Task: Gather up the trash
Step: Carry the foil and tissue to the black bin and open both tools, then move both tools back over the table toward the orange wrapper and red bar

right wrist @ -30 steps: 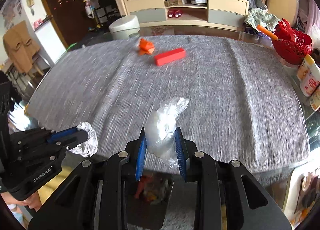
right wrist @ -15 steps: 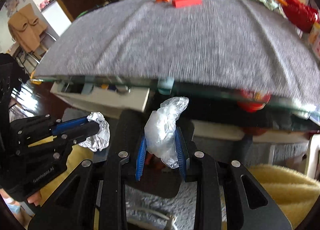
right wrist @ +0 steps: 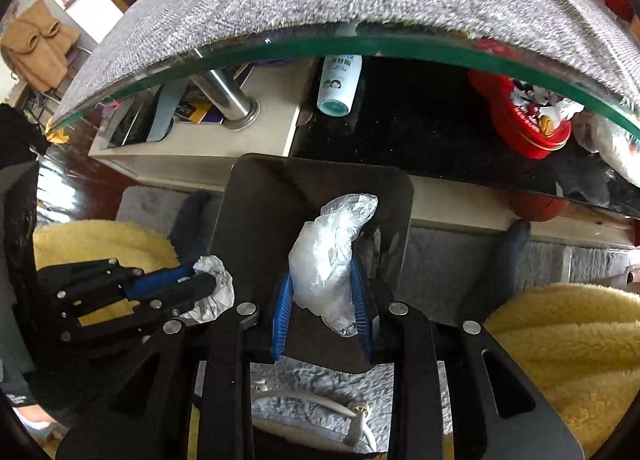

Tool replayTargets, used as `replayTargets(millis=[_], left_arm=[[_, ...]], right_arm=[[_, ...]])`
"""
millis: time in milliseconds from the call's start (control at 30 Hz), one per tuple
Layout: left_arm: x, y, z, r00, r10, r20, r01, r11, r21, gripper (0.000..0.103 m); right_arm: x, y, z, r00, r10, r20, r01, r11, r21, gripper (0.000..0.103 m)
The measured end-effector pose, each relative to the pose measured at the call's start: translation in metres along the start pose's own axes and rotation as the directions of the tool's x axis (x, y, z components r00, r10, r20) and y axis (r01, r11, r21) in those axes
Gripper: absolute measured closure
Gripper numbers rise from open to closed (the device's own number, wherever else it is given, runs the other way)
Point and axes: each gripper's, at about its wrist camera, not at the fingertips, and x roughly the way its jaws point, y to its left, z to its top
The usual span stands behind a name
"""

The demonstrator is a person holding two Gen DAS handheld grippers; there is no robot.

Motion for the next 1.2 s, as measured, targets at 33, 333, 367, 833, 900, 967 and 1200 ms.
replayTargets(millis=[33,333,367,833,900,967,1200], left_arm=[[0.000,0.000,0.001,1.000,-0.002,-0.002,0.002,1.000,-0.003,0.091],[0.000,0.005,0.008,1.000,0.002,-0.004,-0.002,1.000,-0.021,0.069],[0.000,0.006,0.008,1.000,0.004,-0.004,-0.004,1.000,-0.022,0.064],[-0.033,0.017,0.023,0.995,0.085,0.049,-0.085,0.996,-0.010,0.011],[-0.048,0.019,0.031,0.993,0.083,0.086,-0.081,0.997,-0.017,0.009],[-0.062,0.020,0.042,0.989,0.078,0.122,-0.076,0.997,-0.022,0.008],[-0.082,0.026,0.093,0.976,0.110,0.191,-0.110,0.994,-0.006,0.008]], right_arm=[[0.001,0.000,0.001,1.000,0.002,-0.003,-0.002,1.000,0.004,0.072],[0.004,-0.009,0.007,1.000,-0.008,-0.001,0.008,0.999,0.043,0.054],[0.003,-0.011,0.008,1.000,-0.009,0.003,0.009,0.999,0.048,0.051],[-0.053,-0.041,0.036,0.991,-0.049,0.125,0.036,0.994,0.105,0.006],[-0.068,-0.044,0.048,0.986,-0.054,0.160,0.037,0.993,0.110,0.006],[-0.083,-0.048,0.065,0.978,-0.065,0.200,0.043,0.993,0.113,0.006],[-0.098,-0.055,0.115,0.955,-0.122,0.270,0.094,0.989,0.115,0.006]])
